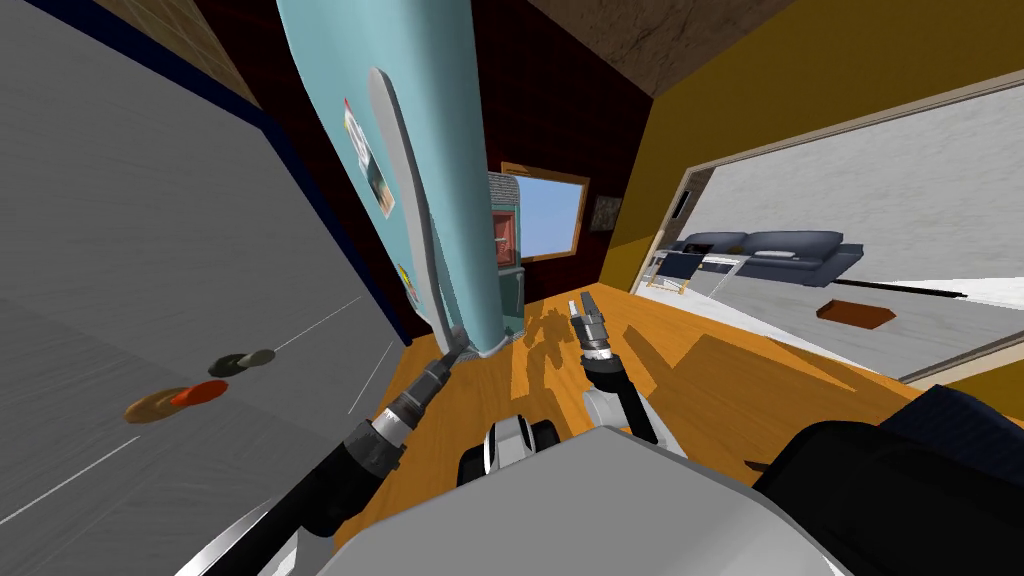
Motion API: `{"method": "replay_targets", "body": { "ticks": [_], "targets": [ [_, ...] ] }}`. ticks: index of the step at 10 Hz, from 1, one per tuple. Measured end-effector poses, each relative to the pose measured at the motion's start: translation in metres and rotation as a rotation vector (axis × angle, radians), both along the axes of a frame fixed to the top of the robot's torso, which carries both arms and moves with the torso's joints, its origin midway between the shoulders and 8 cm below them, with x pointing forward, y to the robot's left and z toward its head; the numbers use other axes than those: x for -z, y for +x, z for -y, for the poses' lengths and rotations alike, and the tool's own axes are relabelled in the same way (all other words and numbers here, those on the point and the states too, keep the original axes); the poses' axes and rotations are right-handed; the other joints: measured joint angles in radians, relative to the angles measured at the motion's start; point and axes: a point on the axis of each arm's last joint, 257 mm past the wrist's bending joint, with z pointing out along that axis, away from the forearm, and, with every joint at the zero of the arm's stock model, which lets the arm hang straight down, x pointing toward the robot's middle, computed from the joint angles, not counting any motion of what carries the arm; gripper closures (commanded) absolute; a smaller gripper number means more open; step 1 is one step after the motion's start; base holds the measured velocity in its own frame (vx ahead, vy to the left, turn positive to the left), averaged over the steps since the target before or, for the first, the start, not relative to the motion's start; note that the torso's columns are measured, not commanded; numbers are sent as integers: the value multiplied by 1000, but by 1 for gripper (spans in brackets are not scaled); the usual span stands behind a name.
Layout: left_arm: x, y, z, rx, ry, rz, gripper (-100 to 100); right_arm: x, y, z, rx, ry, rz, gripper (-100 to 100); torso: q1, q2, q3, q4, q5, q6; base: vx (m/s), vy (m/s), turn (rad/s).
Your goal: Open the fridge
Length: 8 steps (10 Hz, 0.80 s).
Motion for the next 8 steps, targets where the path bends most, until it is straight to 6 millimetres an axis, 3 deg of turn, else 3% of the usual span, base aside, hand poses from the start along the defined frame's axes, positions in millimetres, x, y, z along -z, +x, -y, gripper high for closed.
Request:
{"method": "replay_targets", "body": {
  "ticks": [2,8],
  "targets": [
    [6,17,-14,-22,18,-12,-100,0,0,0,0,1,0,0,-18,3,4,-5,-3,2,-146,-45,-171],
    [-2,73,-58,-95,44,-19,-100,0,0,0,0,1,0,0,-6,5,6,-6,1,3,-105,-24,-130]
  ]
}}
